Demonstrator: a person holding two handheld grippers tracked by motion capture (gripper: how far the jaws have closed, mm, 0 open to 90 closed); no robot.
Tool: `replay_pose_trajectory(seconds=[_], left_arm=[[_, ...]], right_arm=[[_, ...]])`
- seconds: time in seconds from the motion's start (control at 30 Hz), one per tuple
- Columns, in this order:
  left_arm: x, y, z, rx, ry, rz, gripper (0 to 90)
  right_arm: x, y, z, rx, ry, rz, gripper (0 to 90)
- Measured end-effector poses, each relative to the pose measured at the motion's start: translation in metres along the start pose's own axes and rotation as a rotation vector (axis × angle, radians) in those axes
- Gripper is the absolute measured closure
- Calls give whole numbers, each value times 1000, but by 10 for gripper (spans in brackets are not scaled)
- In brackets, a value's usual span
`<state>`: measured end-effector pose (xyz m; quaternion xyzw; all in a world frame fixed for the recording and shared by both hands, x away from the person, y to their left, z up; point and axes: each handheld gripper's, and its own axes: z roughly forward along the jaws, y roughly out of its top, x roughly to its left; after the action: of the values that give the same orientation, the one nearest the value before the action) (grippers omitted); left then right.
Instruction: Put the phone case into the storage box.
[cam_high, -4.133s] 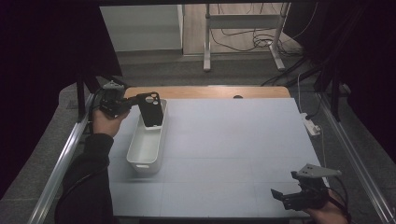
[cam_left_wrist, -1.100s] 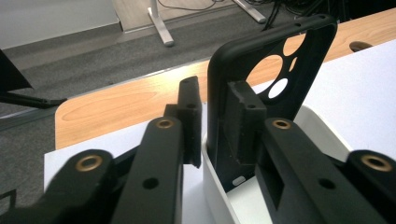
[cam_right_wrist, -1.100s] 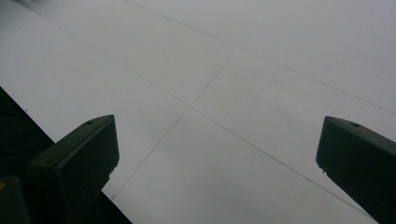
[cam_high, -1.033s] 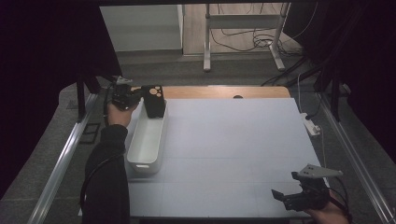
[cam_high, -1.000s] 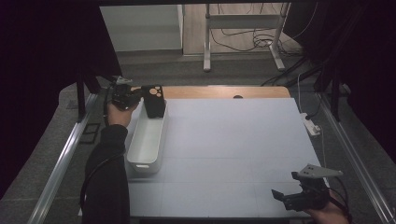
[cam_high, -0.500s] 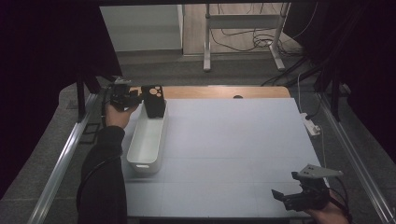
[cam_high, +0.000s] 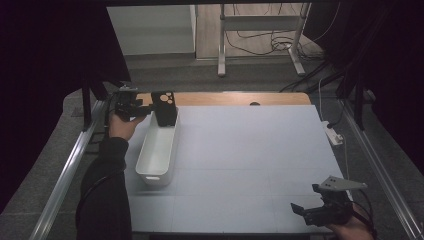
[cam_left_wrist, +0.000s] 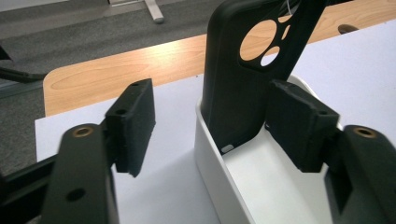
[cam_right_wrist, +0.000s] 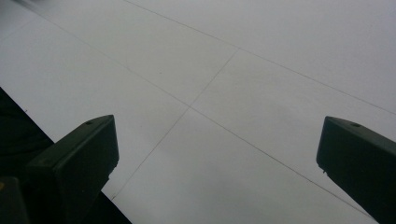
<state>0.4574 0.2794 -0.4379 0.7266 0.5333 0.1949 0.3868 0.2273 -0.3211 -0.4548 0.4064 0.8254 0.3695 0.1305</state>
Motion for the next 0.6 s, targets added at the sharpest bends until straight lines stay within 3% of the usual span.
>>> replay_pose_trajectory(seconds=[0.23, 0.6], left_arm=[[-2, -5, -3, 7, -11, 6, 245], [-12, -13, -11, 3, -71, 25, 152]], right_arm=[[0, 0, 0, 1, 1, -2, 0], [0, 0, 0, 2, 3, -2, 0]])
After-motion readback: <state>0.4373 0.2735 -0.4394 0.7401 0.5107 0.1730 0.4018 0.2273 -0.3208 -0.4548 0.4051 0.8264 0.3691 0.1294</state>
